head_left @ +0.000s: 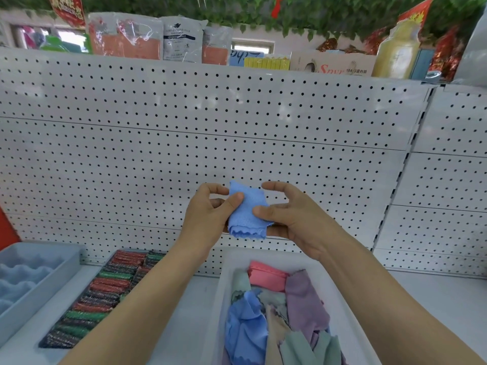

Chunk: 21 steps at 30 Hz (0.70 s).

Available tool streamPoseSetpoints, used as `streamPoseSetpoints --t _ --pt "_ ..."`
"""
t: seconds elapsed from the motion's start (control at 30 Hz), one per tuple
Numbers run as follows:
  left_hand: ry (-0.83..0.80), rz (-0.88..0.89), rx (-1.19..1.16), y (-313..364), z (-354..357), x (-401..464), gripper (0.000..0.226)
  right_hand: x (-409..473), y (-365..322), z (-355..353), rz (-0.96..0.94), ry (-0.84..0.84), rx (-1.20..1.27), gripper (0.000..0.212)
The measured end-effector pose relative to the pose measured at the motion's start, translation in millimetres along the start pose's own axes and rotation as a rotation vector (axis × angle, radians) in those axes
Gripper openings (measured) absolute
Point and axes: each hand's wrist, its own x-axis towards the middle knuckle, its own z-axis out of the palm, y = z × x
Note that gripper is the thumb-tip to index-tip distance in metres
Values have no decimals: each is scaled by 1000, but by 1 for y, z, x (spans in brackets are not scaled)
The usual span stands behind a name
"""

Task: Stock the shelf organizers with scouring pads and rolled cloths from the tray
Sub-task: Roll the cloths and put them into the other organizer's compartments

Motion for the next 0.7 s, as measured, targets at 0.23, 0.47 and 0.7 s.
streamPoseSetpoints --t 0.23,0.47,0.7 --pt "-283 37 13 13 -6 0 39 0 0 -10 -197 17 -190 41" --pt "-324 122 263 15 1 2 39 3 1 -21 -238 48 -358 32" --pt "-343 160 448 22 11 6 4 4 3 -38 -218 20 -222 18"
